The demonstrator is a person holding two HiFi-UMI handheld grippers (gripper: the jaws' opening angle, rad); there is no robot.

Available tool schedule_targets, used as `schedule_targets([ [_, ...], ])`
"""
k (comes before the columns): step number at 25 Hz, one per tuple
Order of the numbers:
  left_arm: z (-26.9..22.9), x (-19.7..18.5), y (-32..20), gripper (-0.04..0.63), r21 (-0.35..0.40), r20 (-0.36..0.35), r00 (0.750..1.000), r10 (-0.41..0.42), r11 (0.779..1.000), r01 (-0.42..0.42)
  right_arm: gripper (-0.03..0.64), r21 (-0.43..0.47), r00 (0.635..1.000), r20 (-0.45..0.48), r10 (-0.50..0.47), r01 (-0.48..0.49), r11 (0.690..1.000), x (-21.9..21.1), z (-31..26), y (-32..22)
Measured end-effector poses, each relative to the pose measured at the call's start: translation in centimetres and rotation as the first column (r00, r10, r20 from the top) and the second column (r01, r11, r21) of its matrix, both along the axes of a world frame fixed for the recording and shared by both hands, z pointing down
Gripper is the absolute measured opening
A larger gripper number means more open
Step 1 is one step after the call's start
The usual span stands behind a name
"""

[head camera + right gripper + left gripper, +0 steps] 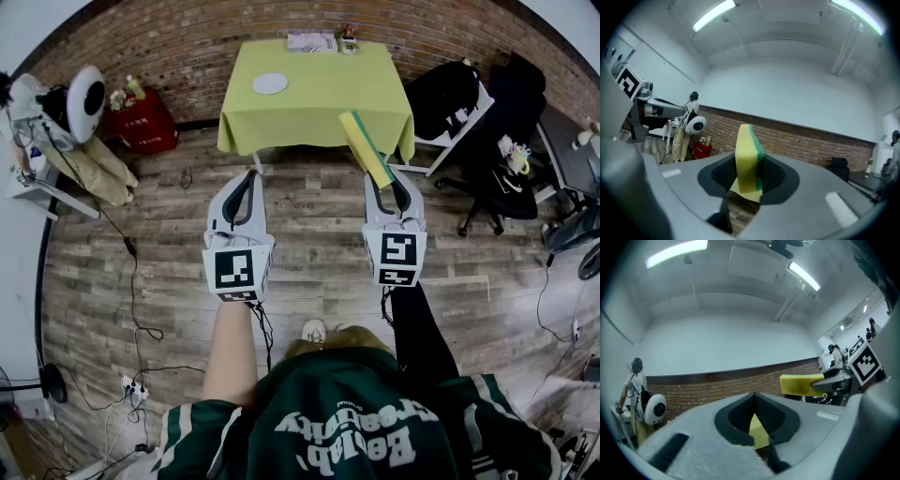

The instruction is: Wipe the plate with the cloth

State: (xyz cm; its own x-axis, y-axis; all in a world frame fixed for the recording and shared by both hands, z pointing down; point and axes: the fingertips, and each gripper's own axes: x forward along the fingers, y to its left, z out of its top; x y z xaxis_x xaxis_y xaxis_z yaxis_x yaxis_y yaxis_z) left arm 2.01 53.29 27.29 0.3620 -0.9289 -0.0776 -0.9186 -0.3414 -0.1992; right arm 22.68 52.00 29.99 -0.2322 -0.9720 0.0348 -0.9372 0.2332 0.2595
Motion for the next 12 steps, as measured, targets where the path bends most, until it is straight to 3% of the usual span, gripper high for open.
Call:
schedule_targets([
  [12,0.3,-0.5,-0.1,0.003,0.000,-0.014,1.000,0.005,1.000,-0.005,0.132,-0.023,0.999,0.032,-0.020,0.021,1.000,-0.3,1.3,0.0],
])
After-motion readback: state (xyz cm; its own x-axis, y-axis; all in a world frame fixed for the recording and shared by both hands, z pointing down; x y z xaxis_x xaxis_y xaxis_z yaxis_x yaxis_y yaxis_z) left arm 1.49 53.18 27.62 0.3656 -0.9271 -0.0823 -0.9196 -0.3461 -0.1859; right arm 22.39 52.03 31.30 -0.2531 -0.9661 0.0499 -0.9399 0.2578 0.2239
